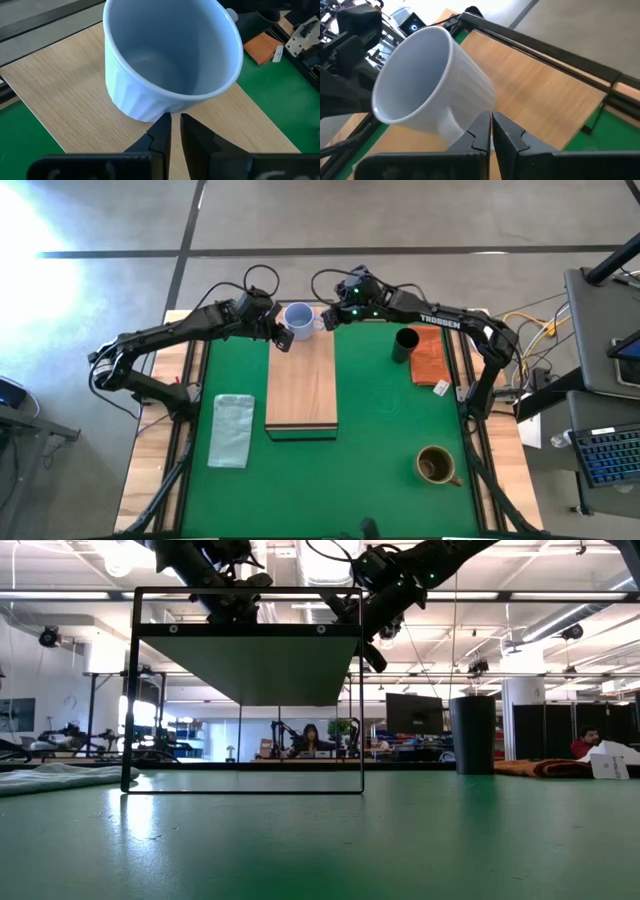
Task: Stack small to large cups/mugs on shelf
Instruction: Put the blue mug on the shelf, then put the green mug on the shelf
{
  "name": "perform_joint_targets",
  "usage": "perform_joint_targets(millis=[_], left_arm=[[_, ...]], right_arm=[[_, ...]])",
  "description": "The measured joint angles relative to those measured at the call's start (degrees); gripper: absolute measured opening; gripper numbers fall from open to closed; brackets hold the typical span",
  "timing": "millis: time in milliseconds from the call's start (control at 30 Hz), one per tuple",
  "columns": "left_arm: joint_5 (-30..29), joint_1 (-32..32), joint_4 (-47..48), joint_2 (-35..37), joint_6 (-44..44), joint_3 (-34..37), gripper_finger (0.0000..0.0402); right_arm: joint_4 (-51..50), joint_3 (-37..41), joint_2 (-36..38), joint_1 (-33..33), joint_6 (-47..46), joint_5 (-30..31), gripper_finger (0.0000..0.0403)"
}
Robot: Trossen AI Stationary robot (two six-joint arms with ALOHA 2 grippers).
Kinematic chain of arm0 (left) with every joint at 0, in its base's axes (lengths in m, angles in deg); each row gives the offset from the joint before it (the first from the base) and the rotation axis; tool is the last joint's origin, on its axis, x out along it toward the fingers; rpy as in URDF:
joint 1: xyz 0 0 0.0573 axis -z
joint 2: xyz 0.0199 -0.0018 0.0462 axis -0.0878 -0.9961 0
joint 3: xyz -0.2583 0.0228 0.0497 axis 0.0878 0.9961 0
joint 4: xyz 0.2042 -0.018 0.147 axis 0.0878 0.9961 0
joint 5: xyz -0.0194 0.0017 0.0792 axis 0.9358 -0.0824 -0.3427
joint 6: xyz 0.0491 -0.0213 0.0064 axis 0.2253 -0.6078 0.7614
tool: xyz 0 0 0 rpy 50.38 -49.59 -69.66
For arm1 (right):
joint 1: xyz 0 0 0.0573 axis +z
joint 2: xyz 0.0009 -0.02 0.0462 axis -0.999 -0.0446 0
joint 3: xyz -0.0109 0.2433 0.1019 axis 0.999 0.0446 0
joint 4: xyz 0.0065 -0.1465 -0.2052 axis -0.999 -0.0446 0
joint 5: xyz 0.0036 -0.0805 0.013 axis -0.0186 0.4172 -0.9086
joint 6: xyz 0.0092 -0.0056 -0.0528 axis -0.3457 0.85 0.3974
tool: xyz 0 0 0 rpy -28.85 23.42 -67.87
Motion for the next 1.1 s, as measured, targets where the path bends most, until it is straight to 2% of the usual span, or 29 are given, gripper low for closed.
perform_joint_targets(millis=[233, 367, 500, 667, 867, 1000, 1100], left_arm=[[0.13, 0.27, 1.46, 0.24, 0.02, -0.04, 0.0025], [0.12, 1.93, 3.22, 1.40, 1.11, -0.04, 0.0025], [-2.93, 6.19, 3.95, 2.98, 2.00, -0.03, 0.0028], [-5.29, 11.71, 4.25, 4.06, 1.99, 0.00, 0.0056], [-7.48, 16.31, 4.98, 4.02, 1.52, 0.04, 0.0101], [-8.64, 17.96, 7.15, 4.02, 1.49, 0.09, 0.0114], [-8.90, 18.51, 8.01, 4.04, 1.54, 0.11, 0.0116]], right_arm=[[-4.31, 0.00, 2.90, -1.04, 3.50, 8.39, 0.0009], [-11.50, -0.07, 6.24, -2.15, 5.28, 10.17, 0.0013], [-23.39, -0.07, 10.56, -1.68, 7.17, 14.02, 0.0040], [-39.88, 1.26, 16.75, 0.96, 5.52, 20.38, 0.0095], [-58.30, 3.67, 27.08, 8.71, -7.40, 21.17, 0.0152], [-65.55, 6.61, 34.97, 18.87, -21.84, 21.16, 0.0175], [-67.49, 10.44, 39.74, 28.48, -36.57, 21.14, 0.0183]])
